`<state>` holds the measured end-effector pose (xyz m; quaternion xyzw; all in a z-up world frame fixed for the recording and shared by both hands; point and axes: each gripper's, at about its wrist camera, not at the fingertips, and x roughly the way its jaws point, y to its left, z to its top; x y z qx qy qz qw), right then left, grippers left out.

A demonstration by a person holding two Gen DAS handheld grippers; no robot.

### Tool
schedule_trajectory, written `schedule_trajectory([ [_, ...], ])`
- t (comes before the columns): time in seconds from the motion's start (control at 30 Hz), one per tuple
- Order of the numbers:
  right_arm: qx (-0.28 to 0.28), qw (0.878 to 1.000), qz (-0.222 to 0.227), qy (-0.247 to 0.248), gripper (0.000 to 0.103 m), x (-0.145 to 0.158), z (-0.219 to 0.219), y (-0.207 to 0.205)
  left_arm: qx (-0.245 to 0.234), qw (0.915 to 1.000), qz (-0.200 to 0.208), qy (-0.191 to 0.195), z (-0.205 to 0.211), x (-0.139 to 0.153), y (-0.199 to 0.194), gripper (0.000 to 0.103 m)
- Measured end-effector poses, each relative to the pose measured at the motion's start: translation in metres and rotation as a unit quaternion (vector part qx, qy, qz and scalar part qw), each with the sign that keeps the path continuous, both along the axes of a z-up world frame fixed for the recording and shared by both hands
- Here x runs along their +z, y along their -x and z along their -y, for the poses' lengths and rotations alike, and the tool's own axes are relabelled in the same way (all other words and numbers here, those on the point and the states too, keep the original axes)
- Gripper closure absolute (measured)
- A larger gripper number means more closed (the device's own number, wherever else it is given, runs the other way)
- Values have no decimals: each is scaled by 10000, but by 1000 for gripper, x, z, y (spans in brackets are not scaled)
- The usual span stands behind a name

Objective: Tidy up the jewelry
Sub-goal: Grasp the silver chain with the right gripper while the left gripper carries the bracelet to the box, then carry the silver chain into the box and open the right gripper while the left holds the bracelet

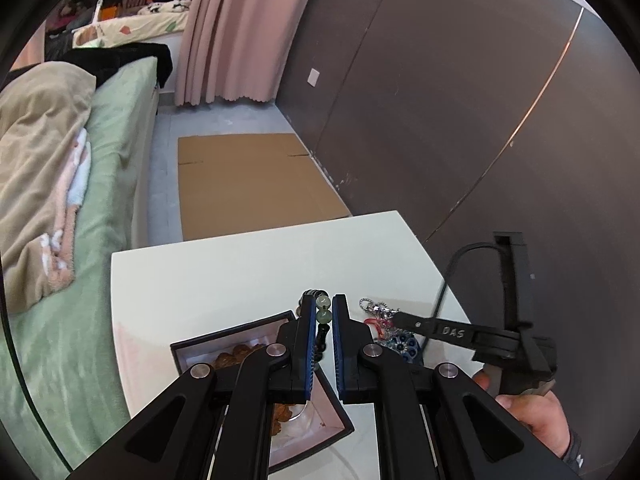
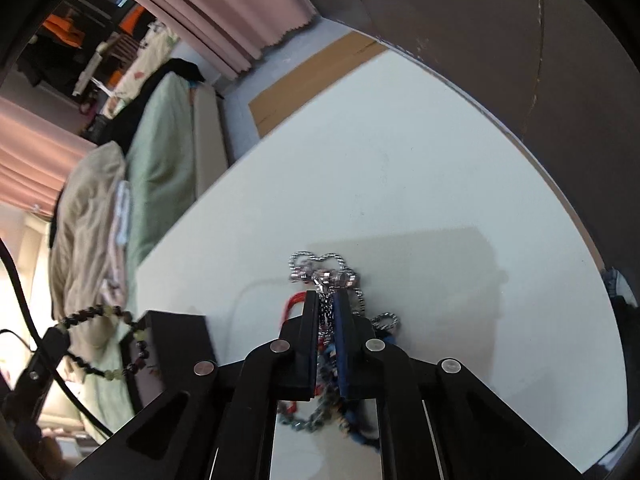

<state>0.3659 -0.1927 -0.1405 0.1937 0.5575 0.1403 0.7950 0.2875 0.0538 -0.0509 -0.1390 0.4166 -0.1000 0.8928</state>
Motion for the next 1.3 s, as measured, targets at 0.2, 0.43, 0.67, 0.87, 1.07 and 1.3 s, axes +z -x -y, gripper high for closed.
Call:
schedule_trajectory([
  [0.2,116,9988,421,-215,95,28,-5,16,33,9999,95,-2,-7,8,14,95],
  [0.43,258,9951,927,-243,95,65,-19,28,71,9998,189,76,-21,19,28,95],
  [0.67,401,9895,1373,-185,95,106,-33,36,67,9997,178,156,-29,20,31,95],
  [0.87,416,9839,1737,-83,95,145,-41,42,-5,9997,91,215,-30,17,30,95],
  [1.07,477,9746,2187,21,95,198,-49,47,-97,9996,27,250,-29,13,29,95],
  [1.3,631,9626,2635,75,95,249,-65,60,11,9996,-158,241,-31,4,22,95],
])
